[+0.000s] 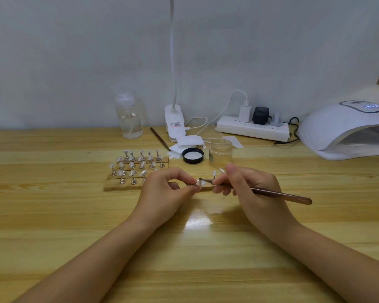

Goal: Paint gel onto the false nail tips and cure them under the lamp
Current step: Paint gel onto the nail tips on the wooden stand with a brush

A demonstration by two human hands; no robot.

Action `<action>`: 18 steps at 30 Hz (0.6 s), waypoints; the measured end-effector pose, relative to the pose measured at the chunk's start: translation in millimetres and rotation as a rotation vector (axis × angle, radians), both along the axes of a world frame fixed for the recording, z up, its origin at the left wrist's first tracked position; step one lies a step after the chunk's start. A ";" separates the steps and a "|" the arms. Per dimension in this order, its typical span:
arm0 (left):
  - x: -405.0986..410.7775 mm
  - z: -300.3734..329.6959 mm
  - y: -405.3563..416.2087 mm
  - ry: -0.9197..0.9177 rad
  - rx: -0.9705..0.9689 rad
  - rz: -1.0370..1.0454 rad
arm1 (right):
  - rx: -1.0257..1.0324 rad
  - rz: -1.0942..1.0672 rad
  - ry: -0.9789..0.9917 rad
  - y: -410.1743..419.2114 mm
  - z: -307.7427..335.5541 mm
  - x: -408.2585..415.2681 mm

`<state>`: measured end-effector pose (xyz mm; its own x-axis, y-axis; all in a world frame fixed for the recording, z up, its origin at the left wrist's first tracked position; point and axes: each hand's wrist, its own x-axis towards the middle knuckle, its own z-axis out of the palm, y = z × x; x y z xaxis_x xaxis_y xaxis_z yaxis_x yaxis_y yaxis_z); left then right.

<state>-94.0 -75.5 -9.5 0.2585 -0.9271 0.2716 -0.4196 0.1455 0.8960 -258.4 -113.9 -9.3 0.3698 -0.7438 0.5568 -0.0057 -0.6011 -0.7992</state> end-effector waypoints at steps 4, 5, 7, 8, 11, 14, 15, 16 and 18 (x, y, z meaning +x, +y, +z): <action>-0.1 0.1 0.5 0.011 -0.018 0.002 | 0.025 0.084 -0.004 4.4 0.2 -0.6; -0.1 0.5 1.3 0.019 -0.036 -0.003 | 0.034 0.067 -0.043 4.2 0.5 -1.1; -1.9 2.8 4.5 0.066 -0.096 -0.037 | 0.066 0.003 -0.137 2.5 1.5 -2.1; -2.8 5.0 6.7 0.097 -0.135 -0.058 | 0.088 -0.032 -0.181 1.7 2.2 -2.4; -2.5 13.7 8.6 0.112 -0.251 -0.069 | 0.166 -0.119 -0.271 0.4 5.9 -4.3; -0.4 22.6 3.6 0.052 -0.273 -0.037 | 0.219 -0.176 -0.322 -0.8 8.6 -5.6; -0.9 23.2 1.8 0.020 -0.253 -0.043 | 0.225 -0.190 -0.325 -1.2 8.8 -6.0; -2.3 22.0 -0.1 -0.023 -0.230 -0.049 | 0.227 -0.200 -0.322 -1.6 9.0 -6.1; -6.1 17.2 -3.9 -0.111 -0.173 -0.049 | 0.226 -0.219 -0.316 -2.4 9.0 -6.6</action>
<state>-100.1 -79.4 7.7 0.1741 -0.8749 0.4520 -0.5026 0.3157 0.8048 -265.0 -116.3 -0.3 0.0281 -0.9017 0.4314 0.1524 -0.4226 -0.8934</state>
